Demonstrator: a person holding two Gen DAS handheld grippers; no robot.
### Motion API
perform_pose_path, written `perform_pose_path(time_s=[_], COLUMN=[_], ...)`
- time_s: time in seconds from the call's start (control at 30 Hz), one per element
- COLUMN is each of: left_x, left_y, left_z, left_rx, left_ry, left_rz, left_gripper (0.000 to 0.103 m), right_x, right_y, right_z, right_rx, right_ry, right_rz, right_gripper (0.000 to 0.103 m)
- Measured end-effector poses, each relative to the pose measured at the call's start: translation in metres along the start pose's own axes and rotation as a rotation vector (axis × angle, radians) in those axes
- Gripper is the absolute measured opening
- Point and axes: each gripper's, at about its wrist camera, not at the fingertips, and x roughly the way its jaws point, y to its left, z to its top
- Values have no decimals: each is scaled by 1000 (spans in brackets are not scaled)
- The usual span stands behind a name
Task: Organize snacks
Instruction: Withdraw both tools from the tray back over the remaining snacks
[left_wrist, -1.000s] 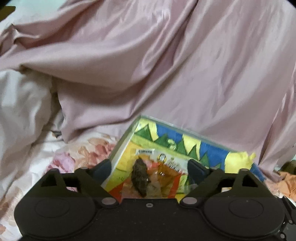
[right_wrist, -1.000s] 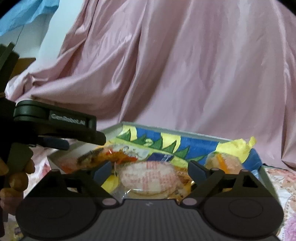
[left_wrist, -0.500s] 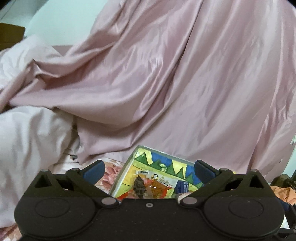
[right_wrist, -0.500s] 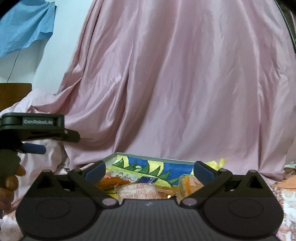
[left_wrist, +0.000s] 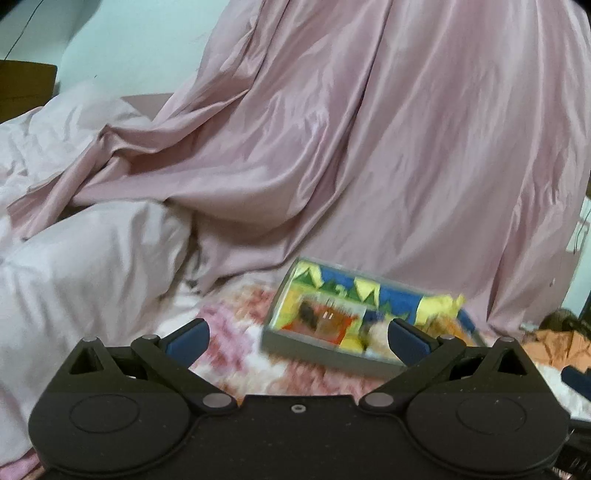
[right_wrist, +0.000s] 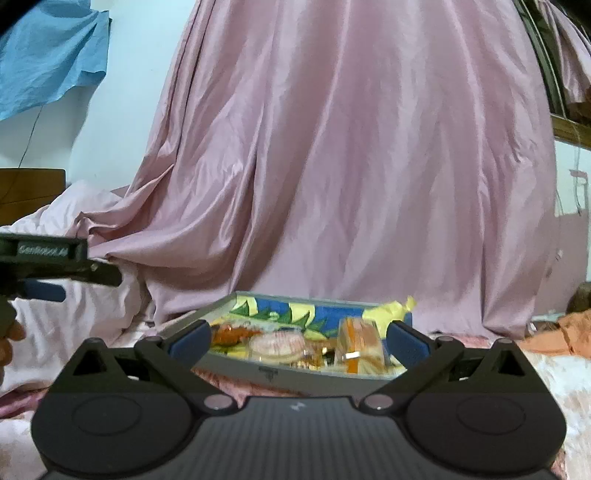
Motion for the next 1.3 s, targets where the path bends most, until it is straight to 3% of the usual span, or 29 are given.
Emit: perform_pose_path(time_s=[0.27,0.7,0.9,1.3], left_x=[-31,-51,-40,-12], left_y=[22,35,39,54], left_z=[-39,-97,-109,-115], left_rx=[29,97,159,188], left_ry=[74,187,238,284], left_rz=[21,-13,15,76], left_gripper=[102,102,102,102], right_x=[-33,-66,-60,-20], right_y=[12,53,62,68], right_z=[-28,-65,-74,-91], right_rx=[33,-57,-63,-57], right_ry=[87,239,307,408], right_rz=[0,58,52,72], right_gripper=[103,103,103,103])
